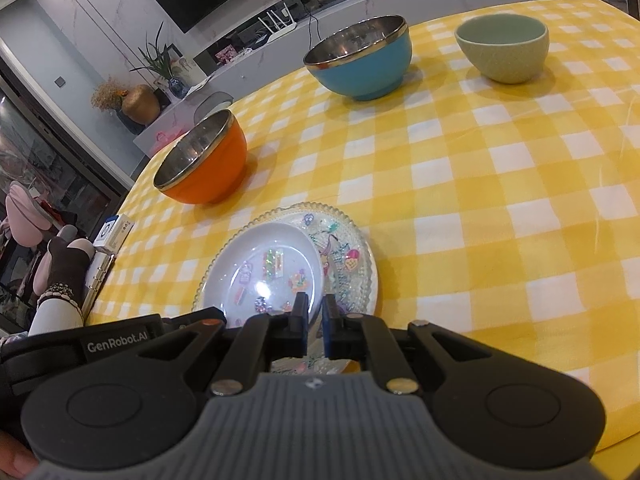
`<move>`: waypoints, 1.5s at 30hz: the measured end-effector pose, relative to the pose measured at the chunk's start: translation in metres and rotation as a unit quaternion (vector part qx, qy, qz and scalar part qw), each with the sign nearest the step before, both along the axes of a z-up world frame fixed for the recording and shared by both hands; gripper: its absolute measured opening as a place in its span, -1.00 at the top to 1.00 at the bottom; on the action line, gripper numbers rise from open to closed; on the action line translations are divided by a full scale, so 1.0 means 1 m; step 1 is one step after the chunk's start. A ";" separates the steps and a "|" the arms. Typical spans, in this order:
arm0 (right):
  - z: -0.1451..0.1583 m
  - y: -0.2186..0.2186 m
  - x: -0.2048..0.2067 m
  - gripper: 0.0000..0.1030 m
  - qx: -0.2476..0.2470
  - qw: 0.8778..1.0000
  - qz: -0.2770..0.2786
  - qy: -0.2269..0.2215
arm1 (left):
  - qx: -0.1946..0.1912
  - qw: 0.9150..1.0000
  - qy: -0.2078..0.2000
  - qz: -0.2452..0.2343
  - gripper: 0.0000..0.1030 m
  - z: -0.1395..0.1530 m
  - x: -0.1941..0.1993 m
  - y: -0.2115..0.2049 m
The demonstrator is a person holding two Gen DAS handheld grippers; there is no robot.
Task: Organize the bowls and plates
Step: 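Open the left tool and pull it back from the plate stack, then reach both tools to the orange steel bowl rim and close them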
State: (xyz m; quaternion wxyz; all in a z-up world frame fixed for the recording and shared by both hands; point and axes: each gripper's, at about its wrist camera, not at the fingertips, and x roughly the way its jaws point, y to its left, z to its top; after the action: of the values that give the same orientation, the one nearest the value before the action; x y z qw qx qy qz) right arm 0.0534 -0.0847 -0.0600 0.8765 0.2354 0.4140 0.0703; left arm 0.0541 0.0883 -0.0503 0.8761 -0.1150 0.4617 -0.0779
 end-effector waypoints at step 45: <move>0.090 0.066 0.129 -0.57 -0.082 0.986 -0.077 -0.126 | 0.115 0.985 -0.124 0.034 -0.10 0.100 0.132 0.062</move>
State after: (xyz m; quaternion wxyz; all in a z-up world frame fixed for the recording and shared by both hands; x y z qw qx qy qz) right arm 0.1826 -0.0189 0.0297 0.9409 0.1829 0.2849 -0.0023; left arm 0.1863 0.1499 0.0495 0.9362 -0.0184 0.3508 -0.0075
